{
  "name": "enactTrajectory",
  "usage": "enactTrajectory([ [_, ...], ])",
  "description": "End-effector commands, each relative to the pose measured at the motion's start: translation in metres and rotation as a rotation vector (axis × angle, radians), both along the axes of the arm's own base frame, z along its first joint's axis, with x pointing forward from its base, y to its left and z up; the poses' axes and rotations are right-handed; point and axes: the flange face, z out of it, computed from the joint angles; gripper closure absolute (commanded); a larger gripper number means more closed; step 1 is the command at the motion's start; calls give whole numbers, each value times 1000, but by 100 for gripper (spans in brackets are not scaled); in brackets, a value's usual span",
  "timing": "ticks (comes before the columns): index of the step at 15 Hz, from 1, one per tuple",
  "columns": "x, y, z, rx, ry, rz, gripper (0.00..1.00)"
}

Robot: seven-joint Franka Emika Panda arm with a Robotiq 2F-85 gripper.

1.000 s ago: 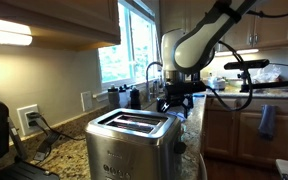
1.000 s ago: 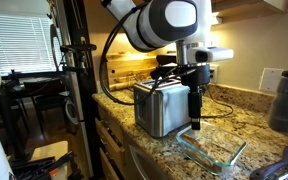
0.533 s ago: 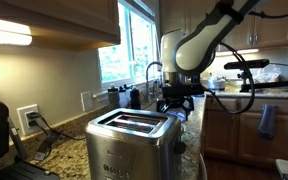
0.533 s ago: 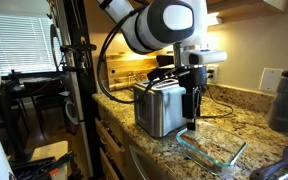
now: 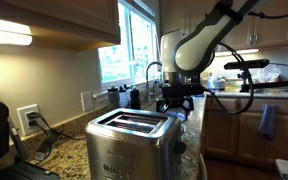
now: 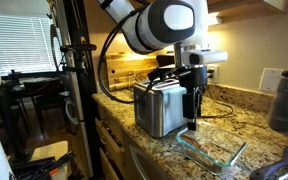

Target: Pick up a slice of bread from the glass bowl and put it in the toaster.

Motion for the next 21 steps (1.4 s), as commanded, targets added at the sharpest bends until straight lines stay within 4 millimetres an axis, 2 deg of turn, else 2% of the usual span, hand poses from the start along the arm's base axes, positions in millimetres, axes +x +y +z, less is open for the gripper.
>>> enactTrajectory([
  [1, 4, -8, -2, -4, -21, -61, 0],
  [12, 12, -31, -13, 23, -24, -215, 0],
  [21, 22, -34, -19, 42, -15, -282, 0],
])
